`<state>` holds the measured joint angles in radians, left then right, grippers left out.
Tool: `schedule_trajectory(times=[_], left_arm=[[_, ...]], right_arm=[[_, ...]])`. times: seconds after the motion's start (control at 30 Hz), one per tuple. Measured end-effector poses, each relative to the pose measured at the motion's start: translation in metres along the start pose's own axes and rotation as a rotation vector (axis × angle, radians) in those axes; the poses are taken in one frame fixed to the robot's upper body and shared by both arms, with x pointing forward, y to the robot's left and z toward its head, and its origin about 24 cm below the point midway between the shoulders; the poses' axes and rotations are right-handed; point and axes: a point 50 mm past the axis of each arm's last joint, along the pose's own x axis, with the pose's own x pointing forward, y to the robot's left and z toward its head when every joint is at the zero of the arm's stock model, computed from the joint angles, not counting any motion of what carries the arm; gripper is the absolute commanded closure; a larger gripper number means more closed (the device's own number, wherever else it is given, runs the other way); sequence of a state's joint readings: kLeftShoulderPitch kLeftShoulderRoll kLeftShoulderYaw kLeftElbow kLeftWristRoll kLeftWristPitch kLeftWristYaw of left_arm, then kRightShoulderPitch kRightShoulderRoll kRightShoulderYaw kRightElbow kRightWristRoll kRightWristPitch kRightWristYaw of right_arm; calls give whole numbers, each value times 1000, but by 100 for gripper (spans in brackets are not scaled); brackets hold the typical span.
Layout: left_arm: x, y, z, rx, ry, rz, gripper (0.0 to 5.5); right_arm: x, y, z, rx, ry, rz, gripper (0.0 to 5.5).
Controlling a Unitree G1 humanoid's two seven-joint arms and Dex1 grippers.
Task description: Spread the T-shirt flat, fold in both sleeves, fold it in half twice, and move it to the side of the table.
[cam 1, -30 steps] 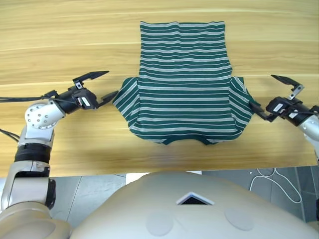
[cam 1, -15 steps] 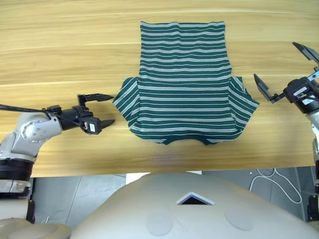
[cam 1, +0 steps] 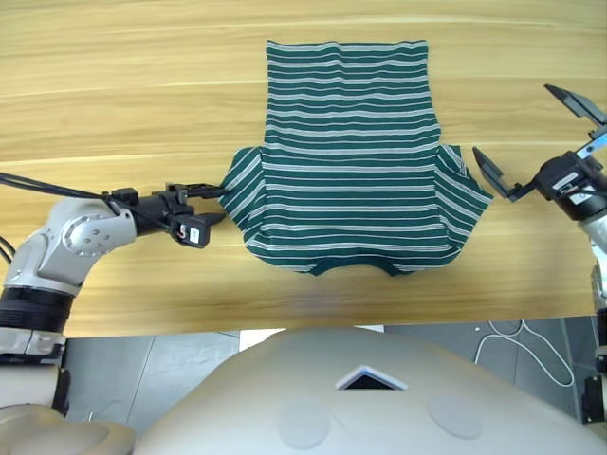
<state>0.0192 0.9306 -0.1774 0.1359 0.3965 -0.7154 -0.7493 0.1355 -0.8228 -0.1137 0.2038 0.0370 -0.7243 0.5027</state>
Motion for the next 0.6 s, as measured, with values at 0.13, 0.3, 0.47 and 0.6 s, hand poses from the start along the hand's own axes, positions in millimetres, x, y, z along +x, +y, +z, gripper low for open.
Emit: schedule_trajectory(times=[0.13,0.3,0.47,0.6], left_arm=[[0,7,-5,15,24,25,419],[0,8,-6,28,36,30,511],[3,3,-8,8,29,10,547],[3,-2,-6,-31,4,17,473]], right_arm=[[1,2,1,9,-7,-3,10],[1,5,5,5,-26,19,10],[2,5,9,0,-41,19,10],[1,5,8,2,-37,18,10]])
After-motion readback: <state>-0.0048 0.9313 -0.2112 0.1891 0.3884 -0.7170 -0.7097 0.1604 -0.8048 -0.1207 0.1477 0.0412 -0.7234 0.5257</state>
